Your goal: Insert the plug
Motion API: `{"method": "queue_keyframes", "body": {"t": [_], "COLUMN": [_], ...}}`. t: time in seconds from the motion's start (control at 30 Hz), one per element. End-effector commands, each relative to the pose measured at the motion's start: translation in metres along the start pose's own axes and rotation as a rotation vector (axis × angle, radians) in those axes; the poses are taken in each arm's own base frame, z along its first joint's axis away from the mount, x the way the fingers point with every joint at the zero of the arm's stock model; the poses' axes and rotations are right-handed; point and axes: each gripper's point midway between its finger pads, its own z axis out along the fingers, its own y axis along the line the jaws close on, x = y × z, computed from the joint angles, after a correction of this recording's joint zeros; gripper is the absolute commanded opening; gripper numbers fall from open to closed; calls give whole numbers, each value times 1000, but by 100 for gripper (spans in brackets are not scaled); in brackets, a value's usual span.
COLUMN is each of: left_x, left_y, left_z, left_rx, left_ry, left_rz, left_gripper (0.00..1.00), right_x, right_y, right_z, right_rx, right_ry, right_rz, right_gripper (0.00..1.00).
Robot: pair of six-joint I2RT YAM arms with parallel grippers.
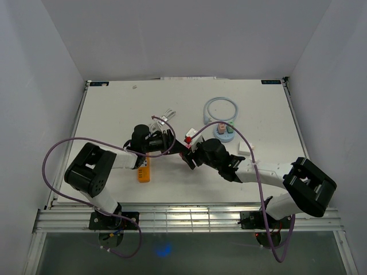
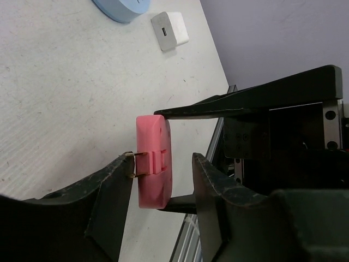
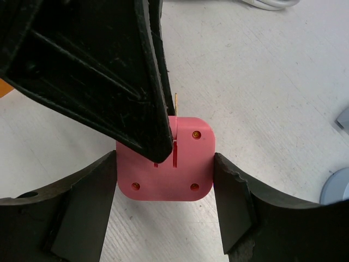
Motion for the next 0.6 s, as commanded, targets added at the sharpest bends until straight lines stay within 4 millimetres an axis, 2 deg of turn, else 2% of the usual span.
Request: {"method": "queue_keyframes", "body": {"t": [0.0,0.07,0.1,0.2,0.23,0.33,0.4,0.53,0.57], "left_x": [-9,-8,-9,-7,-5,-2,-1,-2,-1], "left_y": [-20,-18,-18,-20,-20,-22,-22,-22,-21], "left_z": [5,6,6,7,8,10,10,10,10], "left_rx": [78,78,78,99,106,124,132,134,131], "left_ry": [2,8,8,22,30,47,52,50,49], "left_rz": [61,56,56,64,66,71,73,72,71], "left_gripper": [56,51,43,28,16,2,0,0,0], "right_x": [-40,-40,-41,-40,-40,-37,-35,-37,-37], "right_y": [1,2,2,3,4,4,4,4,2], "right_z": [-1,-2,-2,-2,-2,-2,-2,-5,-6], "right_rx": [-13,-19,-20,-22,-26,-19,-20,-16,-12], "right_ry": [-109,-108,-109,-107,-104,-94,-93,-102,-103], "right_rz": [-19,-21,-22,-26,-37,-44,-46,-45,-42], "right_gripper": [28,28,28,28,28,30,32,53,69]}}
